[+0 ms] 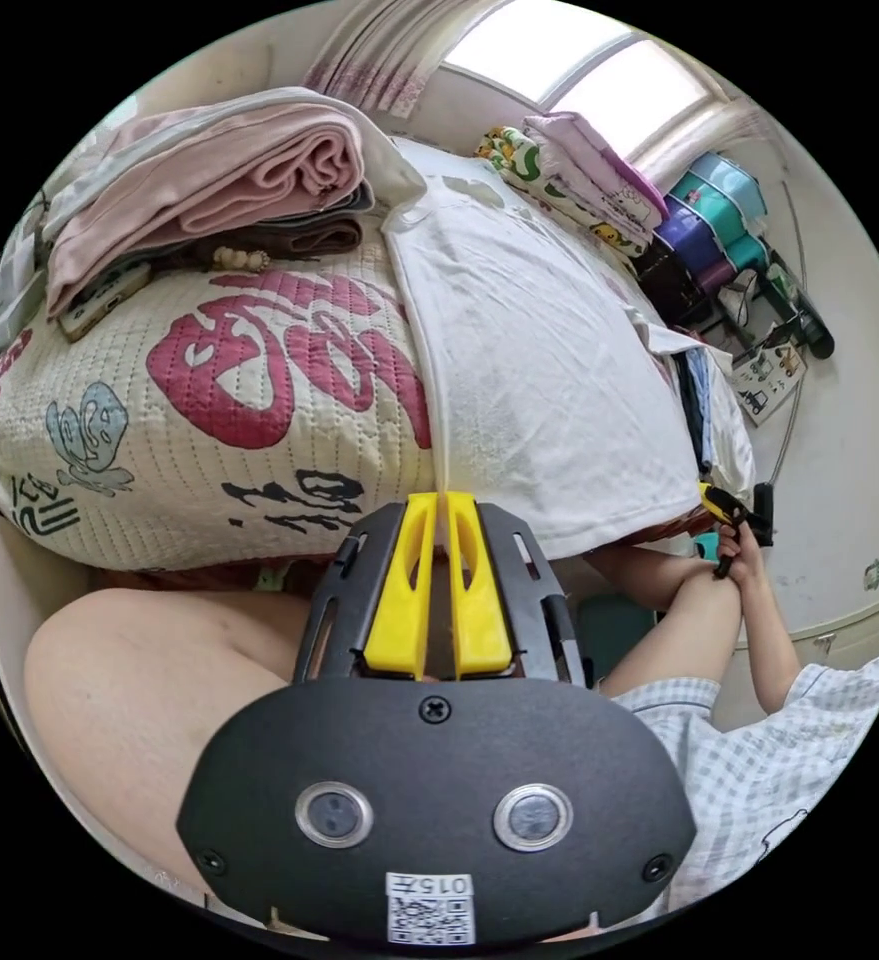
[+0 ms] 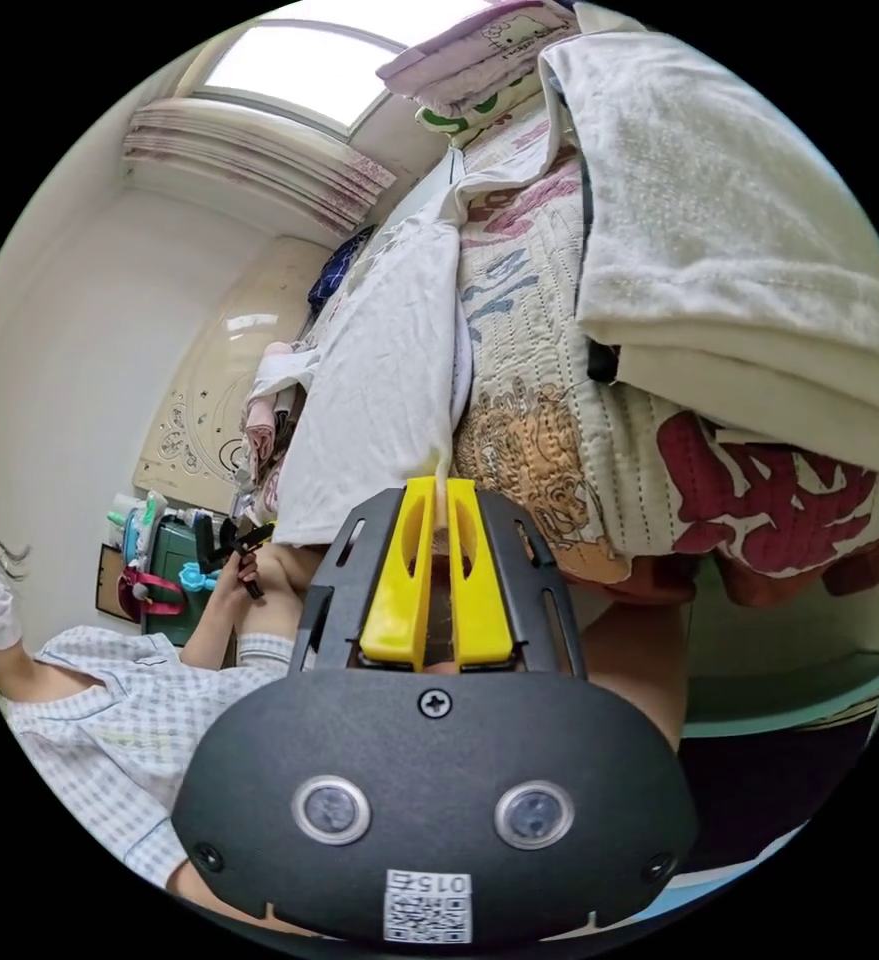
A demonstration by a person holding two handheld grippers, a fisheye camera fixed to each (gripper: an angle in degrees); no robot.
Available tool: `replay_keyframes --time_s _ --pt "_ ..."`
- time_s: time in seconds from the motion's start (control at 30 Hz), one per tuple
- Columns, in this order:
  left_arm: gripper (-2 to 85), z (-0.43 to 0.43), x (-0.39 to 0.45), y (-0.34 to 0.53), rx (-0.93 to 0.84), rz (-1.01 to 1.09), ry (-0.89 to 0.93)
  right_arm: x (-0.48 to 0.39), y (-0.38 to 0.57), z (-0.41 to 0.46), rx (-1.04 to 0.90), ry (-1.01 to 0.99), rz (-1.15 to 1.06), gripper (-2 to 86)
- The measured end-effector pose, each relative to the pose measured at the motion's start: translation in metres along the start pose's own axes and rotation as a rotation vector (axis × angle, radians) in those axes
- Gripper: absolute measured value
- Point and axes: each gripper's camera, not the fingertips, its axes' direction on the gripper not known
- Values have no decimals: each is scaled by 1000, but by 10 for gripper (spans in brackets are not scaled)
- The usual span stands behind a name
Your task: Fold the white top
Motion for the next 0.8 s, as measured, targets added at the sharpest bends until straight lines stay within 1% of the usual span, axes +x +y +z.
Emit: replay_keyframes --time_s 0.17,0.27,0.4,0.47,0.6,0.67,0.8 --pt "2 10 66 -9 -22 124 -194 -35 16 22 1 209 -119 9" --pt "2 12 88 -13 -28 145 -234 -56 27 39 10 339 -193 9" --pt "1 8 102 -14 -28 137 -220 -77 41 62 15 487 -283 10" --pt "2 6 119 -13 -30 163 -250 -88 51 76 20 563 -329 10" --pt "2 10 159 -12 -47 252 -384 -96 63 94 23 634 -368 9" --pt "2 12 181 -9 -47 301 -458 -95 67 99 23 619 -357 9" --pt "2 12 200 0 -15 320 -509 -92 70 107 16 588 -341 9"
